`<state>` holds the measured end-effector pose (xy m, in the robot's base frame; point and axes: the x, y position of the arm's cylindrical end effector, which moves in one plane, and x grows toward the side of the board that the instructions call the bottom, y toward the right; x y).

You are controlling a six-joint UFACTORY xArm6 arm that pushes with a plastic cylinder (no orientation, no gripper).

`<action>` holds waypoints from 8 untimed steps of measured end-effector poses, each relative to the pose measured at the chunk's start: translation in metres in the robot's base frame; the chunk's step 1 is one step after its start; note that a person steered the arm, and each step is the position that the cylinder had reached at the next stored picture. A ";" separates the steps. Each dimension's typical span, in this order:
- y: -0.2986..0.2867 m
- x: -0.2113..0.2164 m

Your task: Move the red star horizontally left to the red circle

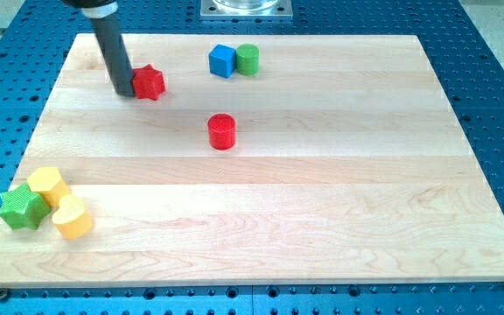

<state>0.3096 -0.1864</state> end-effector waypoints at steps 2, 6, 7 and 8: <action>0.065 0.010; 0.041 0.061; 0.023 0.081; 0.055 0.107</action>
